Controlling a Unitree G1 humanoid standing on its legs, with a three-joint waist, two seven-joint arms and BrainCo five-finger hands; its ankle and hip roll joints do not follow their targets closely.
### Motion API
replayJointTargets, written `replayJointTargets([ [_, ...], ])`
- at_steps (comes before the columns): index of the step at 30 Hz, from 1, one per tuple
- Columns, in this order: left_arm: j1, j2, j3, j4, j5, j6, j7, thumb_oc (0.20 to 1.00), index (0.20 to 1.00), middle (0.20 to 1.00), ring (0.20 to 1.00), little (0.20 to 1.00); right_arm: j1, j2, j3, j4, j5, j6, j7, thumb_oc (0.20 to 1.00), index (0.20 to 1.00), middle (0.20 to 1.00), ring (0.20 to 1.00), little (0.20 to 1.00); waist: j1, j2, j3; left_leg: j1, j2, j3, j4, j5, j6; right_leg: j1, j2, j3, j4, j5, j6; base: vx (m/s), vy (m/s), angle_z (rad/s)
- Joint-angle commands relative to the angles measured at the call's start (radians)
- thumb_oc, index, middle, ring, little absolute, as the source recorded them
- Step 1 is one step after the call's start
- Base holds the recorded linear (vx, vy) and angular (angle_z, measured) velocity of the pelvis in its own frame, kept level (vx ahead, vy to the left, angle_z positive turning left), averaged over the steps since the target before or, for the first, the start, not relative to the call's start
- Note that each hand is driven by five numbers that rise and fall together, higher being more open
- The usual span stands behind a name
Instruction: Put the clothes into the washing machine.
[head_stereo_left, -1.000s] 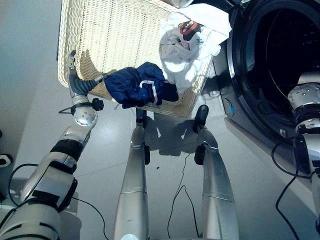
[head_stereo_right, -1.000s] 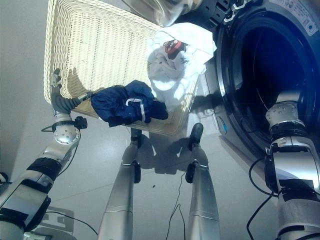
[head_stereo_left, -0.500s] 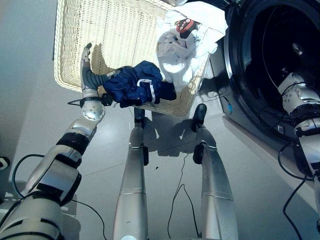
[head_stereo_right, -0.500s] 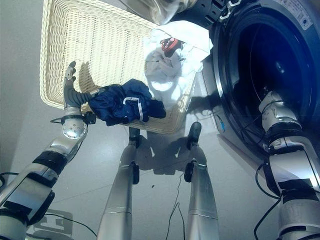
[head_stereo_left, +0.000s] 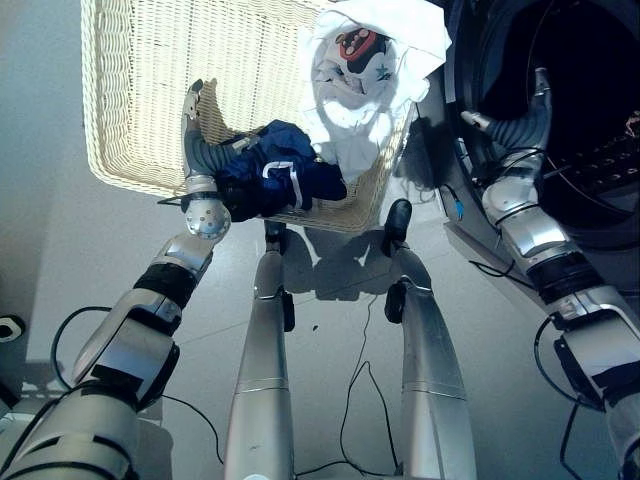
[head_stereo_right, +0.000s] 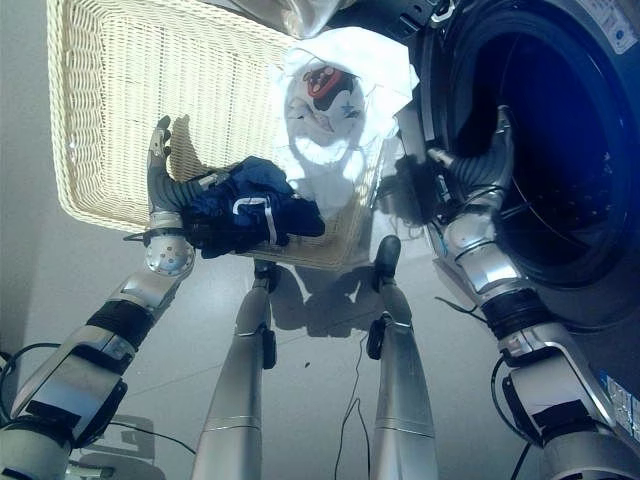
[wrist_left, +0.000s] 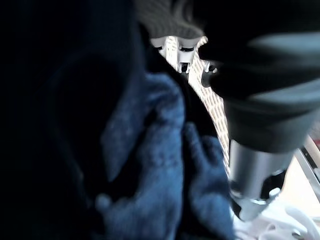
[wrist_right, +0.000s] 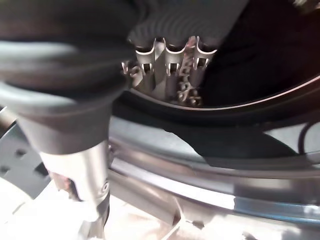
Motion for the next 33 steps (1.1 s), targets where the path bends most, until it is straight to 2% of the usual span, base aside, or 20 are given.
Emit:
replayJointTargets([
  [1, 0.001, -0.046, 0.078, -0.042, 0.094, -0.042, 0.036, 1.000, 1.000, 1.000, 1.000, 1.000, 0.023, -0.033, 0.035, -0.088, -0.120, -0.045, 0.007, 1.000, 1.000, 1.000, 1.000, 1.000, -0.012, 0.043, -0.021, -0.008, -0.074, 0.021, 0.079, -0.073, 0.067, 0.041, 0.067, -0.055, -0.007, 0.011, 0.056, 0.00, 0.000, 0.00],
  [3, 0.007, -0.061, 0.082, -0.058, 0.103, -0.038, 0.045, 1.000, 1.000, 1.000, 1.000, 1.000, 0.045, -0.011, 0.046, -0.122, -0.182, -0.080, 0.018, 1.000, 1.000, 1.000, 1.000, 1.000, -0.013, 0.045, -0.021, -0.013, -0.077, 0.022, 0.085, -0.073, 0.066, 0.037, 0.066, -0.054, -0.003, 0.010, 0.057, 0.00, 0.001, 0.02],
  [6, 0.013, -0.069, 0.085, -0.079, 0.134, -0.032, 0.039, 1.000, 1.000, 1.000, 1.000, 1.000, 0.065, 0.001, 0.058, -0.183, -0.225, -0.078, 0.023, 1.000, 1.000, 1.000, 1.000, 1.000, -0.014, 0.046, -0.021, -0.014, -0.077, 0.025, 0.084, -0.069, 0.067, 0.036, 0.065, -0.055, 0.000, 0.008, 0.057, 0.00, 0.000, 0.00],
  [9, 0.021, -0.069, 0.074, -0.095, 0.221, -0.006, 0.027, 1.000, 1.000, 1.000, 1.000, 1.000, 0.087, 0.006, 0.054, -0.226, -0.241, -0.089, 0.018, 1.000, 1.000, 1.000, 1.000, 1.000, -0.014, 0.048, -0.021, -0.016, -0.080, 0.026, 0.089, -0.067, 0.066, 0.036, 0.063, -0.055, 0.001, 0.010, 0.058, 0.00, -0.002, 0.01],
  [11, 0.028, -0.054, 0.049, -0.100, 0.346, 0.053, 0.039, 1.000, 1.000, 1.000, 1.000, 1.000, 0.105, 0.010, 0.043, -0.255, -0.255, -0.085, 0.010, 1.000, 1.000, 1.000, 1.000, 1.000, -0.014, 0.052, -0.021, -0.017, -0.083, 0.026, 0.091, -0.066, 0.067, 0.034, 0.062, -0.055, 0.001, 0.013, 0.059, 0.01, -0.002, 0.05],
  [14, 0.059, -0.030, 0.025, -0.114, 0.429, 0.096, 0.033, 1.000, 1.000, 1.000, 1.000, 1.000, 0.138, 0.000, 0.032, -0.272, -0.255, -0.080, -0.018, 1.000, 1.000, 1.000, 1.000, 1.000, -0.013, 0.058, -0.021, -0.016, -0.083, 0.029, 0.094, -0.065, 0.069, 0.032, 0.059, -0.054, 0.001, 0.018, 0.060, 0.00, 0.001, 0.01],
  [18, 0.088, -0.001, 0.001, -0.131, 0.471, 0.131, 0.025, 1.000, 1.000, 1.000, 1.000, 1.000, 0.165, -0.018, 0.023, -0.267, -0.251, -0.088, -0.042, 1.000, 1.000, 1.000, 1.000, 1.000, -0.011, 0.066, -0.021, -0.017, -0.082, 0.035, 0.097, -0.065, 0.070, 0.030, 0.054, -0.055, -0.001, 0.022, 0.060, 0.00, 0.000, 0.00],
  [21, 0.131, 0.053, -0.049, -0.156, 0.543, 0.218, -0.023, 1.000, 1.000, 1.000, 1.000, 1.000, 0.208, -0.045, -0.002, -0.274, -0.249, -0.102, -0.065, 1.000, 1.000, 1.000, 1.000, 1.000, -0.008, 0.075, -0.021, -0.018, -0.081, 0.039, 0.104, -0.065, 0.071, 0.030, 0.047, -0.060, -0.001, 0.027, 0.061, 0.00, 0.000, 0.00],
  [26, 0.163, 0.093, -0.096, -0.145, 0.508, 0.304, -0.098, 1.000, 1.000, 1.000, 1.000, 1.000, 0.231, -0.074, -0.005, -0.265, -0.240, -0.122, -0.090, 1.000, 1.000, 1.000, 1.000, 1.000, -0.008, 0.088, -0.021, -0.017, -0.077, 0.047, 0.105, -0.061, 0.074, 0.029, 0.045, -0.057, -0.001, 0.032, 0.062, 0.00, 0.001, 0.01],
  [30, 0.181, 0.098, -0.112, -0.120, 0.468, 0.384, -0.204, 1.000, 1.000, 1.000, 1.000, 1.000, 0.231, -0.088, -0.011, -0.267, -0.230, -0.125, -0.096, 1.000, 1.000, 1.000, 1.000, 1.000, -0.010, 0.092, -0.021, -0.018, -0.075, 0.052, 0.105, -0.058, 0.075, 0.026, 0.045, -0.057, -0.003, 0.037, 0.061, 0.00, 0.000, 0.00],
  [33, 0.195, 0.099, -0.116, -0.117, 0.439, 0.429, -0.242, 1.000, 1.000, 1.000, 1.000, 1.000, 0.230, -0.093, -0.010, -0.280, -0.233, -0.115, -0.095, 1.000, 1.000, 1.000, 1.000, 1.000, -0.010, 0.095, -0.021, -0.016, -0.073, 0.051, 0.102, -0.054, 0.077, 0.026, 0.048, -0.053, -0.001, 0.039, 0.061, 0.00, 0.000, 0.00],
])
